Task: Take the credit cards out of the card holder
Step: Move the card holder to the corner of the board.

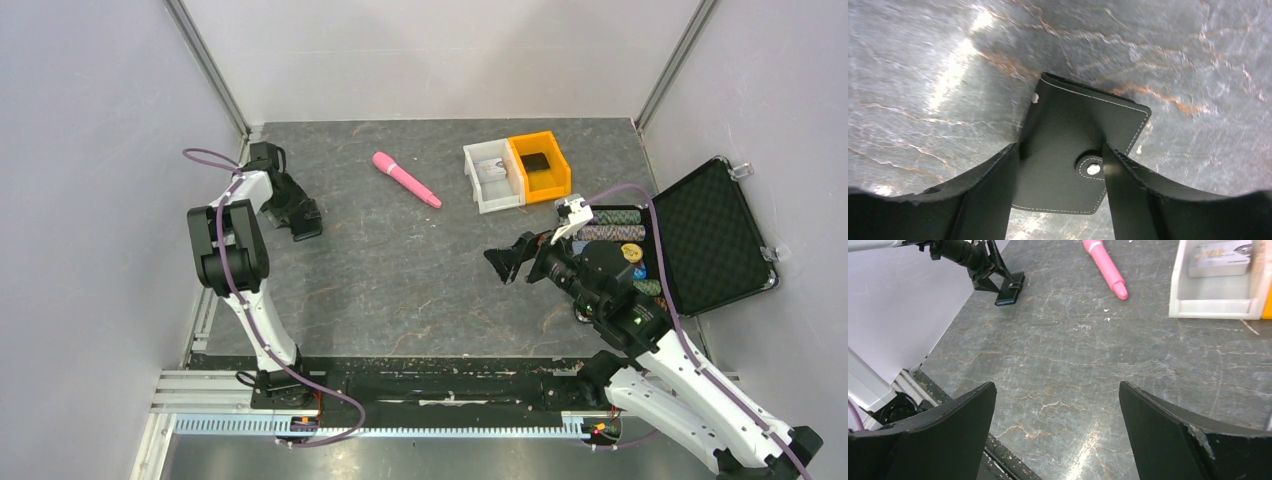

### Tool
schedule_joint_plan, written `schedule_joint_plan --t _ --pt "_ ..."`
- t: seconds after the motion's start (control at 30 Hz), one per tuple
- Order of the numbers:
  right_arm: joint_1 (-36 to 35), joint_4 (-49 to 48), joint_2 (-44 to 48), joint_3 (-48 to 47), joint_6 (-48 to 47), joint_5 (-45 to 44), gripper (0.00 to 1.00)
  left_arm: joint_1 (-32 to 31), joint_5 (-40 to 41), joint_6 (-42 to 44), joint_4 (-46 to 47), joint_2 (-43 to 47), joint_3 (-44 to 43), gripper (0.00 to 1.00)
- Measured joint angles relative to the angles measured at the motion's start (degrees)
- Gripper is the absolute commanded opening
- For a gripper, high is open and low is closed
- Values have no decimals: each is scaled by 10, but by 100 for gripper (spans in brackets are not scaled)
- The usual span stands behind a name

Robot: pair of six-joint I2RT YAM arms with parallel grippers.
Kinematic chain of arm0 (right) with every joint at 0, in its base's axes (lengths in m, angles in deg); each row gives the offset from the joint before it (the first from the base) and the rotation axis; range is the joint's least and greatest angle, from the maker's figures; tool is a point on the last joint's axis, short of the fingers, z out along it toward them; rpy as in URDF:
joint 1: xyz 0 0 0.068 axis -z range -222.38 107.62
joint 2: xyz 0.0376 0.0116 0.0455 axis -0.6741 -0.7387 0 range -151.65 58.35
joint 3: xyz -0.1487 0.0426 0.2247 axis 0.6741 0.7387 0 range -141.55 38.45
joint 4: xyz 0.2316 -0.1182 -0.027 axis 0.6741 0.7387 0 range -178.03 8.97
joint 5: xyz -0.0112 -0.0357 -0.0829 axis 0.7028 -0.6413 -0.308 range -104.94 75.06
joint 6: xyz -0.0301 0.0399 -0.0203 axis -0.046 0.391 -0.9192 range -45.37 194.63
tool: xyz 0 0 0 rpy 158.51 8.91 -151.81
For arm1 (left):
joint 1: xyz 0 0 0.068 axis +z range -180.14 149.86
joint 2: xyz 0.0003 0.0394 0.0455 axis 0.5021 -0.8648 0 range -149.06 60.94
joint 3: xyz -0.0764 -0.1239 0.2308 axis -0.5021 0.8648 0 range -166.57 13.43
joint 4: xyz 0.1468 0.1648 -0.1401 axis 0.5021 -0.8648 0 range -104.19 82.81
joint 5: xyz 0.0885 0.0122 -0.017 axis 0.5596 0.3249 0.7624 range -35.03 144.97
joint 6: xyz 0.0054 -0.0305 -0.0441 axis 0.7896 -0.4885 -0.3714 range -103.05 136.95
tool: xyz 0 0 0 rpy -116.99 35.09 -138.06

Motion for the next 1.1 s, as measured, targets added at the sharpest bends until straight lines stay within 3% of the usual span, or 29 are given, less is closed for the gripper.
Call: schedule_joint_plan --t 0.3,0.63,0.83,1.1 --pt "0 13 26 0 -44 -46 96 -39 -48 37 -20 9 15 61" --pt "0 28 29 36 -46 -57 96 -176 -121 34 1 136 189 61" --pt "0 56 33 69 -43 -52 96 -235 -180 -24 63 221 315 60" --pt "0 85 38 75 -37 -61 91 -363 -240 -135 178 293 431 61"
